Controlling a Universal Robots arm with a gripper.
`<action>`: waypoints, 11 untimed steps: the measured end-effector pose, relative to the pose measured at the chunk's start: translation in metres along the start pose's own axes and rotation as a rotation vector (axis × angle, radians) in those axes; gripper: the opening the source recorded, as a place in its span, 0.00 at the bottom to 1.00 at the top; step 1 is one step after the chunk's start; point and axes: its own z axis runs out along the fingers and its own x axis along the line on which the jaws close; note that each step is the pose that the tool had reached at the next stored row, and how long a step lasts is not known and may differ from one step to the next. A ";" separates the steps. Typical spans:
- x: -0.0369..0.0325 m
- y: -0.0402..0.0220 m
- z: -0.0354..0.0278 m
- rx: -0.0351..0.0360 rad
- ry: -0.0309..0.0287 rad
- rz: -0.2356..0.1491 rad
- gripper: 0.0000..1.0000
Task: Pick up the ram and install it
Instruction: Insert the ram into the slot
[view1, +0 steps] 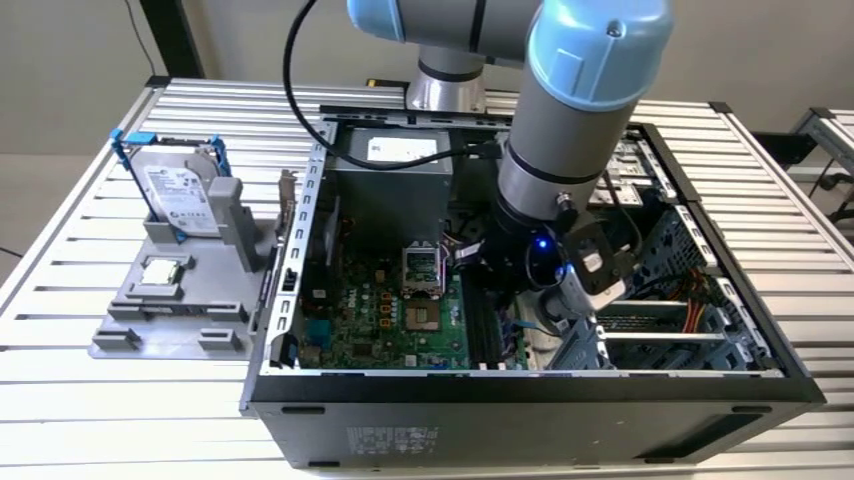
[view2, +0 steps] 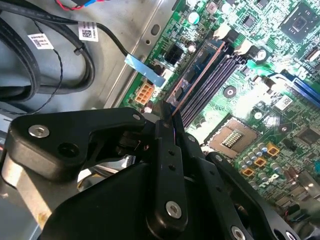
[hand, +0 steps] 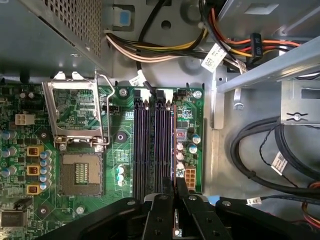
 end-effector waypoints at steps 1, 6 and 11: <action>0.0001 0.0000 0.0008 0.0001 0.0009 0.000 0.00; 0.0002 0.0003 0.0052 0.0002 0.0033 0.000 0.00; 0.0002 0.0007 0.0058 0.0003 0.0039 0.000 0.00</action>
